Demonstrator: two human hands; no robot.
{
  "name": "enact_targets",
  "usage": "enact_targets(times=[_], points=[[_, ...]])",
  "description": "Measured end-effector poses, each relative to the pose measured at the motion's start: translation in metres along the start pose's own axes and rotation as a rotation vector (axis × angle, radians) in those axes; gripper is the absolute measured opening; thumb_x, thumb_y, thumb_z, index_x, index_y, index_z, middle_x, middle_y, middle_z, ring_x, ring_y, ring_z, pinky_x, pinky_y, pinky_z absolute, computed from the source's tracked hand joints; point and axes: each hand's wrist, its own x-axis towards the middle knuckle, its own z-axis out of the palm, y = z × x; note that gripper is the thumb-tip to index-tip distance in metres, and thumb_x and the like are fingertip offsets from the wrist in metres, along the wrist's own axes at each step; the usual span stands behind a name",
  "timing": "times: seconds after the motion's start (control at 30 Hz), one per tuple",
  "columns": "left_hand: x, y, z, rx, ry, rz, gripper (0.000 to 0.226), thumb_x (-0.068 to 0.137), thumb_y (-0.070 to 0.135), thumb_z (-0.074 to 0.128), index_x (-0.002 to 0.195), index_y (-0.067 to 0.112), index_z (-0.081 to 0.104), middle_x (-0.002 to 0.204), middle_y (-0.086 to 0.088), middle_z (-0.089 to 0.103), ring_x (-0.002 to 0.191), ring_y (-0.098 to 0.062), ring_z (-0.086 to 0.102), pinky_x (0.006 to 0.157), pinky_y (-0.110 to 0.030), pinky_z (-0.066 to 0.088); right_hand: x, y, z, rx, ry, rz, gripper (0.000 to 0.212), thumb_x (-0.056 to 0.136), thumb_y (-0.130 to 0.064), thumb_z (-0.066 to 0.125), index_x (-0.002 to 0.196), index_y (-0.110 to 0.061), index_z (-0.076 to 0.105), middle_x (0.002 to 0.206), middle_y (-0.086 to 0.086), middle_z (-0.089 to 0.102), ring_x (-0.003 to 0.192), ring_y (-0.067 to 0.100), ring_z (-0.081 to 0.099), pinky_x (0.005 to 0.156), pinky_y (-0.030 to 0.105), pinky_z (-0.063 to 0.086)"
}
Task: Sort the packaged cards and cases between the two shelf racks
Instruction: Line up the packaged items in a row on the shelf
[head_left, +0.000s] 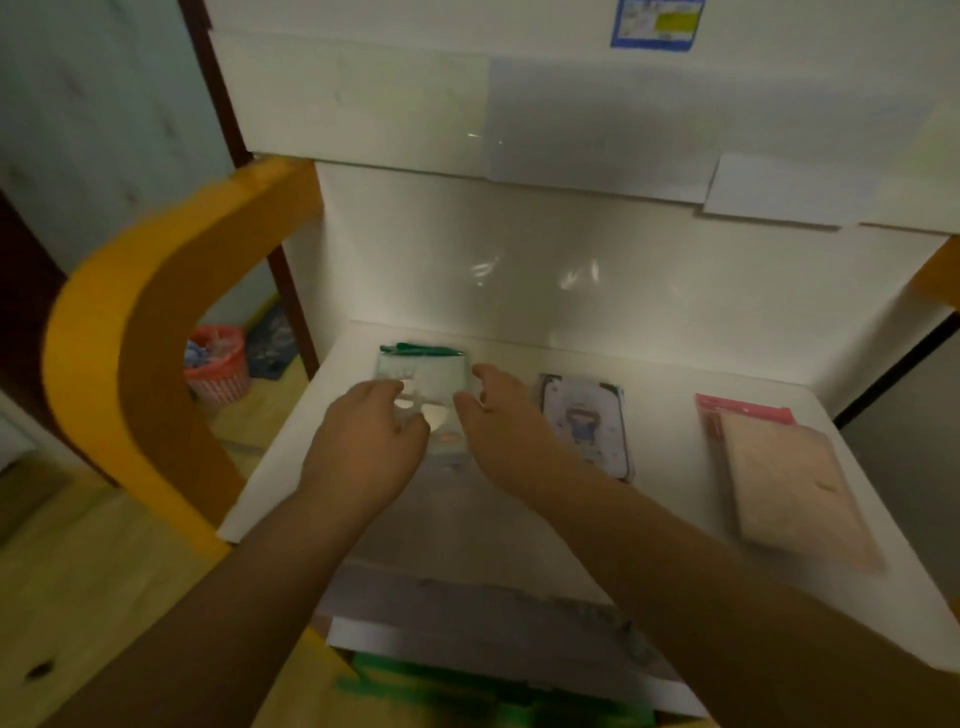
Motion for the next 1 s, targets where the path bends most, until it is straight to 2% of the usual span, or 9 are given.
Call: enact_targets(times=[0.17, 0.23, 0.33, 0.47, 0.57, 0.63, 0.77, 0.93, 1.0], points=[[0.011, -0.009, 0.008, -0.034, -0.135, -0.11, 0.044, 0.09, 0.036, 0.057, 0.131, 0.022, 0.049, 0.125, -0.005, 0.061, 0.097, -0.019, 0.056, 0.078, -0.031, 0.044, 0.019, 0.002, 0.029, 0.201, -0.078, 0.236, 0.045, 0.097, -0.028, 0.052, 0.139, -0.016, 0.042, 0.13, 0.009, 0.056, 0.105, 0.024, 0.06, 0.084, 0.034, 0.053], [0.014, -0.011, 0.014, 0.013, -0.109, -0.093, 0.048, 0.087, 0.043, 0.058, 0.129, 0.022, 0.051, 0.123, -0.004, 0.062, 0.099, -0.021, 0.059, 0.079, -0.033, 0.049, 0.018, 0.003, 0.034, 0.221, -0.081, 0.23, 0.04, 0.099, -0.027, 0.049, 0.137, -0.015, 0.042, 0.13, 0.008, 0.055, 0.103, 0.022, 0.058, 0.073, 0.028, 0.05], [0.018, -0.009, 0.013, -0.021, -0.1, -0.134, 0.05, 0.087, 0.038, 0.061, 0.131, 0.019, 0.05, 0.122, -0.005, 0.062, 0.098, -0.021, 0.058, 0.077, -0.029, 0.045, 0.017, 0.003, 0.037, 0.252, -0.069, 0.227, 0.038, 0.1, -0.021, 0.048, 0.137, -0.013, 0.043, 0.128, 0.008, 0.056, 0.106, 0.022, 0.057, 0.08, 0.028, 0.047], [0.034, -0.007, 0.003, -0.346, -0.129, -0.38, 0.06, 0.088, 0.031, 0.064, 0.14, 0.013, 0.04, 0.116, 0.001, 0.054, 0.097, -0.023, 0.058, 0.081, -0.033, 0.048, 0.009, 0.009, 0.033, 0.297, -0.052, 0.199, 0.039, 0.096, -0.013, 0.054, 0.134, -0.017, 0.045, 0.122, 0.001, 0.057, 0.1, 0.016, 0.055, 0.076, 0.021, 0.049], [0.041, -0.011, 0.001, -0.555, -0.18, -0.524, 0.05, 0.089, 0.035, 0.065, 0.128, 0.007, 0.051, 0.105, -0.006, 0.066, 0.085, -0.024, 0.067, 0.066, -0.034, 0.056, 0.003, 0.018, 0.032, 0.408, -0.036, 0.156, 0.042, 0.093, -0.01, 0.062, 0.132, -0.018, 0.048, 0.118, -0.005, 0.059, 0.094, 0.005, 0.057, 0.063, 0.007, 0.048], [0.039, -0.011, 0.006, -0.55, -0.162, -0.498, 0.044, 0.09, 0.037, 0.064, 0.121, 0.008, 0.056, 0.094, -0.008, 0.068, 0.078, -0.022, 0.068, 0.057, -0.029, 0.053, 0.0, 0.022, 0.031, 0.446, -0.04, 0.138, 0.044, 0.091, -0.01, 0.065, 0.13, -0.02, 0.05, 0.119, -0.004, 0.062, 0.095, 0.004, 0.06, 0.067, 0.009, 0.051], [0.039, -0.017, 0.015, -0.479, -0.082, -0.387, 0.051, 0.085, 0.044, 0.067, 0.121, 0.01, 0.056, 0.103, -0.01, 0.067, 0.083, -0.024, 0.067, 0.067, -0.036, 0.057, -0.003, 0.019, 0.033, 0.47, -0.035, 0.119, 0.047, 0.089, -0.012, 0.066, 0.131, -0.024, 0.048, 0.117, -0.003, 0.064, 0.101, 0.01, 0.064, 0.077, 0.021, 0.057], [0.024, -0.016, 0.009, -0.471, 0.0, -0.124, 0.043, 0.085, 0.045, 0.067, 0.116, 0.02, 0.052, 0.099, 0.002, 0.066, 0.078, -0.01, 0.068, 0.05, -0.02, 0.053, 0.007, 0.007, 0.022, 0.64, 0.059, 0.212, 0.024, 0.099, -0.026, 0.054, 0.122, -0.02, 0.049, 0.106, 0.011, 0.069, 0.083, 0.018, 0.069, 0.056, 0.028, 0.058], [0.014, -0.014, 0.005, -0.531, 0.04, 0.014, 0.04, 0.086, 0.036, 0.07, 0.116, 0.027, 0.045, 0.102, 0.007, 0.061, 0.085, -0.007, 0.066, 0.056, -0.019, 0.055, 0.005, 0.004, 0.019, 0.629, 0.136, 0.105, 0.029, 0.099, -0.02, 0.055, 0.127, -0.023, 0.051, 0.111, 0.001, 0.068, 0.091, 0.014, 0.069, 0.07, 0.034, 0.063]])
